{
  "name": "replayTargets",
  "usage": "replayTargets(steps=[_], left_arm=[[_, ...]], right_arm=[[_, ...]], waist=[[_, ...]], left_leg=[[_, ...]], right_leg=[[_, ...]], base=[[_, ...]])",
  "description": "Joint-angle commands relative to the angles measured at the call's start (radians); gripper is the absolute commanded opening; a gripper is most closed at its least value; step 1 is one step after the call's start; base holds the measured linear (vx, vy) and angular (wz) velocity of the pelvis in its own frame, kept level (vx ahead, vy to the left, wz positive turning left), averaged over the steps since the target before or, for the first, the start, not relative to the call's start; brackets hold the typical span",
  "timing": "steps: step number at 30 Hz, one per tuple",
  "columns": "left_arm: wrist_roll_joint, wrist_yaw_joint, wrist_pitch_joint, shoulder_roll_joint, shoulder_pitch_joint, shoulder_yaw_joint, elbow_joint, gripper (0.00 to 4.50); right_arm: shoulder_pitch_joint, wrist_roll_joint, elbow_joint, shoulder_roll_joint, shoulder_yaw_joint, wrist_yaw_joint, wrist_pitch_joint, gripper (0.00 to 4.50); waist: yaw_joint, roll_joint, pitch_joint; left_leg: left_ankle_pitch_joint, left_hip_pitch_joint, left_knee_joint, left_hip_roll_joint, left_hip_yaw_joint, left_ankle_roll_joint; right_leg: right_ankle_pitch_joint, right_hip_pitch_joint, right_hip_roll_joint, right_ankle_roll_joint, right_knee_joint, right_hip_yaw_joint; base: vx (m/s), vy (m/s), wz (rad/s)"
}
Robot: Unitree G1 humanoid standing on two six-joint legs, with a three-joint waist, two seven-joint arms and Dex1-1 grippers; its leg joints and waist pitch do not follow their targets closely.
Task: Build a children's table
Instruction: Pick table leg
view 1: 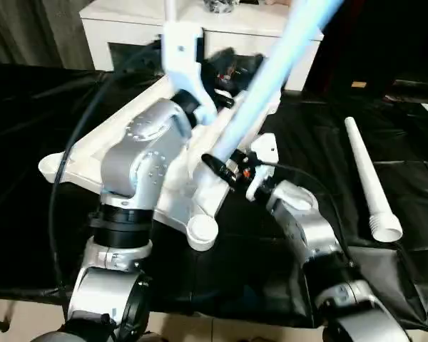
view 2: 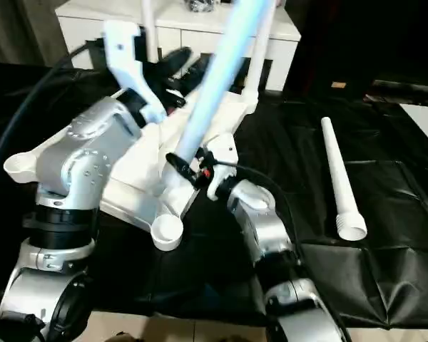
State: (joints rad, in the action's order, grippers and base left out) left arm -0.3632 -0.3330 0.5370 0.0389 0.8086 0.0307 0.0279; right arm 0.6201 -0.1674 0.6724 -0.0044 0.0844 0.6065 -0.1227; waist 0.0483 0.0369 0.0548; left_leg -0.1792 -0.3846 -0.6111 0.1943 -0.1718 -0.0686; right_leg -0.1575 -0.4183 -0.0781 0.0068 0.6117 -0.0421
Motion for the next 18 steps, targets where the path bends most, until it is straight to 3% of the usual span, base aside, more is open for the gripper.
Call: replayTargets(steps=[1,2,3,4,5,7,8,9,10,11,12,13,14,16,18], left_arm=[[0.032,0.035,-0.01,0.007,0.011,0.001,-0.005,3.07],[0.071,0.072,-0.045,0.035,0.011,0.022,0.017,3.07],[0.081,0.079,-0.054,0.044,0.01,0.025,0.021,3.07],[0.085,0.082,-0.056,0.049,0.01,0.026,0.02,3.07],[0.098,0.089,-0.06,0.061,0.007,0.027,0.017,3.07],[0.14,0.104,-0.058,0.12,-0.009,0.034,-0.026,3.07],[0.164,0.09,-0.06,0.157,-0.026,0.026,-0.056,3.07],[0.164,0.083,-0.053,0.168,-0.036,0.027,-0.067,3.07],[0.164,0.08,-0.051,0.172,-0.04,0.028,-0.072,3.07],[0.177,0.069,-0.036,0.202,-0.072,0.023,-0.098,3.07],[0.187,0.068,-0.034,0.213,-0.082,0.018,-0.106,3.07],[0.198,0.067,-0.038,0.224,-0.092,0.014,-0.11,3.07],[0.209,0.055,-0.046,0.246,-0.117,0.006,-0.128,3.07],[0.209,0.038,-0.052,0.26,-0.136,-0.003,-0.148,3.07],[0.13,-0.047,-0.046,0.276,-0.193,-0.009,-0.233,3.07]], right_arm=[[0.052,0.037,0.111,0.004,-0.005,-0.045,-0.021,1.85],[0.098,0.063,0.224,0.001,-0.013,-0.118,-0.033,1.85],[0.113,0.076,0.263,-0.001,-0.014,-0.147,-0.047,1.85],[0.118,0.081,0.271,-0.005,-0.013,-0.155,-0.043,1.85],[0.128,0.094,0.292,-0.013,-0.009,-0.177,-0.034,1.85],[0.153,-0.023,0.196,-0.017,-0.09,-0.125,0.123,1.85],[0.155,-0.056,0.114,-0.027,-0.104,-0.092,0.192,1.85],[0.152,-0.04,0.079,-0.041,-0.083,-0.074,0.21,1.85],[0.15,-0.034,0.067,-0.047,-0.075,-0.066,0.22,1.85],[0.141,0.013,-0.002,-0.095,-0.013,-0.008,0.3,1.85],[0.141,0.026,-0.016,-0.112,0.005,0.01,0.331,1.85],[0.138,0.028,-0.036,-0.126,0.019,0.032,0.374,1.85],[0.126,-0.02,-0.103,-0.154,0.036,0.096,0.472,1.85],[0.118,-0.069,-0.155,-0.17,0.036,0.127,0.537,1.85],[0.096,-0.216,-0.328,-0.219,0.014,0.19,0.71,1.85]], waist=[[-0.008,-0.026,-0.072],[-0.011,-0.047,-0.07],[-0.019,-0.039,-0.069],[-0.02,-0.031,-0.07],[-0.017,-0.028,-0.071],[-0.012,-0.01,-0.073],[-0.011,-0.012,-0.071],[-0.01,-0.016,-0.073],[-0.007,-0.014,-0.075],[-0.009,0.012,-0.074],[0.0,0.002,-0.075],[0.002,-0.004,-0.074],[0.003,0.005,-0.072],[0.012,0.003,-0.073],[0.019,0.003,-0.073]], left_leg=[[-0.264,0.016,0.08,0.024,0.006,-0.011],[-0.297,0.021,0.078,0.021,0.008,-0.019],[-0.314,0.022,0.079,0.022,0.007,-0.02],[-0.317,0.017,0.077,0.016,0.007,-0.016],[-0.305,0.018,0.076,0.017,0.006,-0.012],[-0.257,0.014,0.075,0.018,0.004,0.018],[-0.236,0.013,0.078,0.022,0.005,0.028],[-0.217,0.01,0.079,0.024,0.009,0.025],[-0.186,0.012,0.074,0.024,0.005,0.024],[-0.172,0.012,0.074,0.025,0.0,0.031],[-0.144,0.01,0.074,0.026,0.002,0.029],[-0.144,0.014,0.074,0.028,0.0,0.027],[-0.151,0.017,0.075,0.029,-0.003,0.016],[-0.158,0.024,0.077,0.032,-0.001,0.006],[-0.148,0.03,0.077,0.034,-0.003,-0.002]], right_leg=[[-0.203,0.049,-0.043,-0.22,-0.067,0.024],[-0.213,0.048,-0.041,-0.229,-0.067,0.022],[-0.224,0.045,-0.04,-0.23,-0.07,0.022],[-0.241,0.054,-0.04,-0.226,-0.07,0.022],[-0.24,0.053,-0.042,-0.225,-0.07,0.023],[-0.225,0.06,-0.041,-0.218,-0.062,0.025],[-0.211,0.06,-0.041,-0.209,-0.061,0.026],[-0.197,0.064,-0.043,-0.208,-0.056,0.024],[-0.163,0.059,-0.042,-0.213,-0.055,0.023],[-0.156,0.058,-0.04,-0.214,-0.058,0.023],[-0.15,0.062,-0.043,-0.216,-0.049,0.023],[-0.152,0.056,-0.045,-0.217,-0.051,0.024],[-0.153,0.052,-0.041,-0.217,-0.053,0.024],[-0.131,0.051,-0.042,-0.214,-0.05,0.025],[-0.095,0.049,-0.04,-0.218,-0.047,0.026]], base=[[0.0,0.0,0.0],[0.0,0.0,0.0],[0.0,0.0,0.0],[0.0,0.0,0.0],[0.0,0.0,0.0],[0.0,0.0,0.0],[0.0,0.0,0.0],[0.0,0.0,0.0],[0.0,0.0,0.0],[0.0,0.0,0.0],[0.0,0.0,0.0],[0.0,0.0,0.0],[0.0,0.0,0.0],[0.0,0.0,0.0],[0.0,0.0,0.0]])
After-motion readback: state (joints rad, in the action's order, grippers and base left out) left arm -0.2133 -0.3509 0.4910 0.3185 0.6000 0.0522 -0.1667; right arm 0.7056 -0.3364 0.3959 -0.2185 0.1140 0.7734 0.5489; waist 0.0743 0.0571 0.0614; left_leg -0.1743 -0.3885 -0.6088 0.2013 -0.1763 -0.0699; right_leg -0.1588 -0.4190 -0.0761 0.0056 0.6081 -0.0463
